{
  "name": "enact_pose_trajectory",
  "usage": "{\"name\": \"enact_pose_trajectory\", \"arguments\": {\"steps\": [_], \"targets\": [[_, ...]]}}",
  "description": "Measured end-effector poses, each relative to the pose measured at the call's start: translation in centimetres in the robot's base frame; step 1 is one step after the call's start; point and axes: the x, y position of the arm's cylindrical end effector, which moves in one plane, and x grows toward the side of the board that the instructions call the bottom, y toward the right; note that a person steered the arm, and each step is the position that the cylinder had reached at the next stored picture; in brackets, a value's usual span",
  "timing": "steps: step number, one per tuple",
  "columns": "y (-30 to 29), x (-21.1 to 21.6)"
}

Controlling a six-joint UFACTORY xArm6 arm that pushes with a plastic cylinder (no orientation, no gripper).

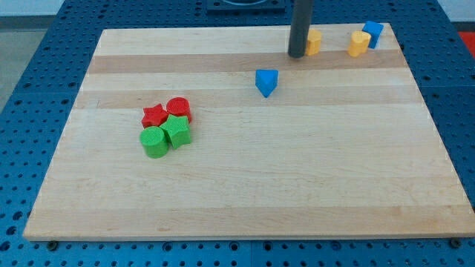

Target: Move the yellow hexagon into the yellow heart

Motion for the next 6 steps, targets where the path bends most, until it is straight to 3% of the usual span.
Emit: {"name": "enact_pose_trajectory", "arguments": {"steps": [2, 6], "targets": [[0.1, -2.1], [7.1, -2.5]]}}
